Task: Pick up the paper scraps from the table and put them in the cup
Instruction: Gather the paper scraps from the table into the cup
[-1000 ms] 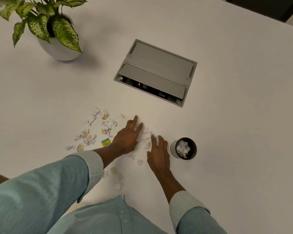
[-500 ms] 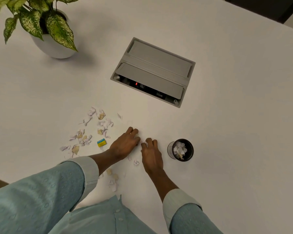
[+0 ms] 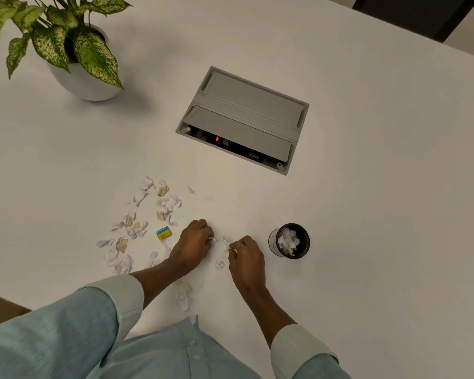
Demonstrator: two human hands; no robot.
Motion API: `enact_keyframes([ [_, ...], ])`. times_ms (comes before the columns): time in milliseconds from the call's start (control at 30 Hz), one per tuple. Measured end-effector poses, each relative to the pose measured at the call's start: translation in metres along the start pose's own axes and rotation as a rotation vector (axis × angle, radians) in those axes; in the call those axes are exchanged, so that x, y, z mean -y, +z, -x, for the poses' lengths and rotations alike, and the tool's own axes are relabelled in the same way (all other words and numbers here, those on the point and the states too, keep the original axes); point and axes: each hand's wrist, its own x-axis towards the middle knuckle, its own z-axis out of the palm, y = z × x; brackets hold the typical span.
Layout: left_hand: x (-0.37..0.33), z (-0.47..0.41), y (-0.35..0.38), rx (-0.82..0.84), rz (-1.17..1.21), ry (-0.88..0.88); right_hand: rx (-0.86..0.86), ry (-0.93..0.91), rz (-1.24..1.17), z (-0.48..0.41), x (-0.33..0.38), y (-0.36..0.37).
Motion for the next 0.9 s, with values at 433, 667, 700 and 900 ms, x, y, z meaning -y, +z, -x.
enact_keyframes([
  [433, -0.116, 0.008, -0.016, -0.154, 0.423, 0.081, -0.333, 0.172, -0.272, 0.041, -0.011, -0.093],
  [667, -0.163, -0.02, -0.005, -0.044, 0.363, 0.16, -0.349, 0.364, -0.234, 0.024, -0.042, -0.121],
  [700, -0.168, -0.024, -0.003, -0.021, 0.342, 0.175, -0.339, 0.375, -0.228, 0.021, -0.045, -0.122],
  [900, -0.187, -0.04, 0.006, 0.089, 0.257, 0.257, -0.256, 0.408, -0.16, 0.008, -0.061, -0.13],
])
